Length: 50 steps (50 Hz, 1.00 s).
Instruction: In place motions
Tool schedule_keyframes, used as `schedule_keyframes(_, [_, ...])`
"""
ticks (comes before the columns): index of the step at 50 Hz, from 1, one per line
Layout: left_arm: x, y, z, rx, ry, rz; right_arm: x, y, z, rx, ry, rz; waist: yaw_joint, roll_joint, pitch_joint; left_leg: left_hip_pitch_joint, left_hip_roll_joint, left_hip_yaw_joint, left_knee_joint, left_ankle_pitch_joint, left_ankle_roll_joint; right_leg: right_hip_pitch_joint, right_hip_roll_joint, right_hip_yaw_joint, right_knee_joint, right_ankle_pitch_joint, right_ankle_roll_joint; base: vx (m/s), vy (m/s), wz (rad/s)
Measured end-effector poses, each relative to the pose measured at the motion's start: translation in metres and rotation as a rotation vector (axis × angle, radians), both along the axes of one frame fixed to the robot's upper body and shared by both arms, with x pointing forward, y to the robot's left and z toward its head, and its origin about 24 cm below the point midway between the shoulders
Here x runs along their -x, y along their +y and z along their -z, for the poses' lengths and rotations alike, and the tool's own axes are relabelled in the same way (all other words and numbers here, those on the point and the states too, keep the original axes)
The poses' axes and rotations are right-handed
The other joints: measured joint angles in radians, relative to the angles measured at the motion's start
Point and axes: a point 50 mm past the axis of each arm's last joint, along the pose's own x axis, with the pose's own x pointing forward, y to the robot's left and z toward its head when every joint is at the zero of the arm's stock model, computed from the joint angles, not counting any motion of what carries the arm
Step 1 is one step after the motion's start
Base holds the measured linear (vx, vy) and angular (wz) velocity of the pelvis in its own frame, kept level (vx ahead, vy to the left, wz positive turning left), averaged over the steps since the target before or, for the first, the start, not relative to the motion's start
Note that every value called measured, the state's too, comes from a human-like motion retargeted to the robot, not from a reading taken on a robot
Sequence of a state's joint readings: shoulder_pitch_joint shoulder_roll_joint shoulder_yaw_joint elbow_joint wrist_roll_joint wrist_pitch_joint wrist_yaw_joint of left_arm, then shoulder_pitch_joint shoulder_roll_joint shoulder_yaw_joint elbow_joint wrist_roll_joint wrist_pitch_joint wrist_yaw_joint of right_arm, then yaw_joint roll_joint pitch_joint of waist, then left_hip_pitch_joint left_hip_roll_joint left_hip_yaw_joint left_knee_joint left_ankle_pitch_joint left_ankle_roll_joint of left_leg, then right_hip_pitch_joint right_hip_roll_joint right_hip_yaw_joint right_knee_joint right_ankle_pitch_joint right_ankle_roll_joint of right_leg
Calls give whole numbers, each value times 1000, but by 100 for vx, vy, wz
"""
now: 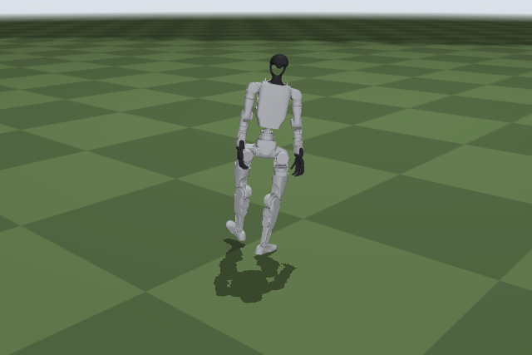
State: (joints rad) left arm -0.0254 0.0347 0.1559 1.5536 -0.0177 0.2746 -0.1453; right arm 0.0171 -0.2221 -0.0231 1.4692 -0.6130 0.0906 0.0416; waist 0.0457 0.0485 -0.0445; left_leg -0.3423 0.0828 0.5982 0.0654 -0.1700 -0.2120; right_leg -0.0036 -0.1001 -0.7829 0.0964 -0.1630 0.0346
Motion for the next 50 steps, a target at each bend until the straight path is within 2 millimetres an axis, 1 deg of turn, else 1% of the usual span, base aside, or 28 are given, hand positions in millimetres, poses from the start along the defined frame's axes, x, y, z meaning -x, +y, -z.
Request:
schedule_keyframes(2, [1, 0, 0, -15, 2, -46, 8, 4, 1, -17, 15, 23, -1, -15, -10, 37, 29, 177, 25, 42, -5, 34, 2, -106, -23, -9, 20, -41, -13, 342])
schedule_keyframes(4, [-1, 2, 0, -37, -3, -69, 18, 9, 2, -36, 41, 58, -2, -32, -29, 64, 40, 288, 57, 78, 16, 62, 8, -209, -43, -15, 45, -48, -10, 370])
schedule_keyframes(8, [-4, 8, 0, -78, -9, -85, 41, 19, 3, -50, 107, 115, -13, -87, -86, 96, 24, 395, 140, 114, 76, 88, 7, -386, -64, -19, 105, -29, -10, 360])
schedule_keyframes(10, [-2, 10, 0, -92, -4, -96, 51, 23, 3, -48, 144, 123, -20, -118, -115, 117, 2, 411, 173, 117, 104, 98, -2, -465, -64, -12, 128, -20, 4, 299])
schedule_keyframes(12, [1, 8, 0, -103, 7, -119, 58, 25, 2, -48, 172, 118, 0, -136, -131, 150, -34, 384, 159, 124, 109, 109, -1, -509, -57, -1, 143, -16, 12, 220])
schedule_keyframes(13, [3, 6, 0, -108, 11, -134, 60, 25, 2, -49, 180, 115, 13, -136, -135, 167, -52, 346, 137, 130, 100, 117, 10, -525, -52, 5, 150, -12, 13, 174])
schedule_keyframes(15, [7, 1, 1, -116, 23, -176, 62, 25, 2, -49, 186, 105, 45, -127, -139, 204, -91, 290, 69, 92, 55, 136, 35, -539, -35, 22, 165, -8, 18, 151])
schedule_keyframes(18, [20, -9, -1, -89, 74, -236, 62, 21, 1, -38, 189, 89, 40, -122, -165, 155, -113, 159, 38, 131, 100, 158, 37, -571, -6, 96, 173, 4, 27, 160])
schedule_keyframes(20, [28, -11, -2, -85, 117, -251, 61, 22, 2, -40, 172, 99, 43, -100, -163, 151, -120, 69, 23, 126, 129, 178, 46, -559, 38, 162, 154, 5, 18, 123])
schedule_keyframes(23, [29, -12, -2, -95, 113, -241, 50, 22, 3, -73, 115, 97, 76, -34, -121, 197, -68, 1, -9, 126, 128, 221, 43, -478, 186, 293, 65, 4, 19, 99])
schedule_keyframes(25, [27, -11, -2, -77, 100, -211, 42, 19, 3, -77, 96, 78, 28, 26, -107, 204, -30, -83, -6, 122, 131, 202, 4, -388, 374, 376, -3, 7, 16, 212])
schedule_keyframes(26, [27, -9, -2, -67, 102, -197, 39, 19, 4, -72, 92, 69, 0, 39, -110, 190, -24, -129, -3, 128, 131, 147, -43, -303, 502, 402, -13, 14, 14, 223])
schedule_keyframes(27, [27, -7, -3, -59, 107, -181, 37, 18, 4, -70, 87, 63, -23, 48, -114, 177, -23, -170, -1, 134, 133, 89, -81, -214, 612, 425, -7, 17, 17, 196])
schedule_keyframes(28, [27, -5, -3, -54, 114, -163, 36, 19, 4, -73, 82, 66, -39, 47, -120, 164, -32, -200, -3, 142, 137, 26, -100, -118, 686, 439, 32, 11, 12, 176])
schedule_keyframes(30, [24, -2, -3, -42, 118, -119, 33, 23, 5, -92, 70, 90, -46, 48, -116, 147, -46, -255, -10, 158, 148, -91, -44, 81, 724, 435, 87, -2, 2, 144])
schedule_keyframes(32, [13, 0, -3, -23, 90, -72, 25, 26, 6, -122, 50, 111, -36, 45, -94, 139, -52, -293, -15, 165, 153, -172, 36, 244, 696, 416, 102, -8, -3, 126])
schedule_keyframes(33, [7, 1, -2, -13, 69, -50, 20, 28, 6, -136, 39, 114, -43, 49, -82, 135, -54, -323, -16, 167, 154, -197, 49, 278, 682, 389, 98, -1, -2, 144])
schedule_keyframes(35, [-4, 4, -1, 9, 23, -7, 11, 30, 7, -148, 15, 105, -52, 52, -63, 123, -58, -371, -11, 167, 153, -226, 33, 296, 621, 311, 59, 3, -3, 140])
schedule_keyframes(37, [-10, 5, -1, 26, -3, 38, 6, 29, 6, -137, -5, 87, -63, 52, -57, 108, -67, -418, 2, 166, 152, -233, 5, 278, 494, 229, 6, 14, -5, 133])
schedule_keyframes(38, [-12, 6, -1, 31, -5, 59, 4, 29, 6, -130, -14, 79, -69, 48, -55, 102, -78, -441, 8, 166, 151, -235, -3, 277, 412, 196, -17, 17, -7, 145])
schedule_keyframes(40, [-13, 6, -2, 34, 5, 98, 3, 29, 6, -123, -23, 69, -84, 31, -44, 107, -113, -491, 17, 166, 152, -242, 5, 340, 249, 136, -41, 18, -8, 165])
schedule_keyframes(42, [-13, 7, -2, 24, 15, 129, 4, 30, 7, -127, -16, 73, -100, 3, -13, 141, -162, -546, 24, 164, 155, -231, 20, 486, 118, 124, -15, 24, -12, 189])
schedule_keyframes(43, [-14, 8, -2, 17, 16, 143, 6, 31, 7, -132, -9, 78, -108, -11, 5, 161, -183, -576, 32, 162, 153, -212, 13, 520, 58, 151, 4, 32, -21, 188])
schedule_keyframes(45, [-11, 13, -2, 2, 23, 165, 12, 35, 8, -148, 21, 83, -116, -31, 26, 193, -206, -634, 55, 161, 144, -167, 46, 614, 0, 104, -29, 35, -26, 160])
schedule_keyframes(46, [-10, 17, -3, -4, 28, 180, 15, 38, 8, -161, 40, 86, -104, -57, 19, 190, -227, -645, 68, 166, 142, -142, -15, 433, -4, 109, -7, 32, -26, 116])
schedule_keyframes(47, [-9, 20, -3, -11, 36, 197, 17, 42, 8, -177, 59, 92, -89, -77, 12, 187, -241, -659, 78, 171, 140, -123, -52, 317, -7, 109, 6, 30, -26, 95])
schedule_keyframes(48, [-7, 21, -3, -18, 47, 215, 20, 46, 9, -195, 79, 103, -69, -83, 6, 183, -239, -678, 85, 180, 135, -118, -42, 331, -7, 100, 1, 26, -26, 57])
schedule_keyframes(50, [-2, 18, -3, -39, 59, 218, 21, 49, 9, -214, 97, 126, 23, -97, -11, 189, -223, -649, 75, 179, 133, -124, -34, 375, -13, 101, 3, 14, -25, -10])
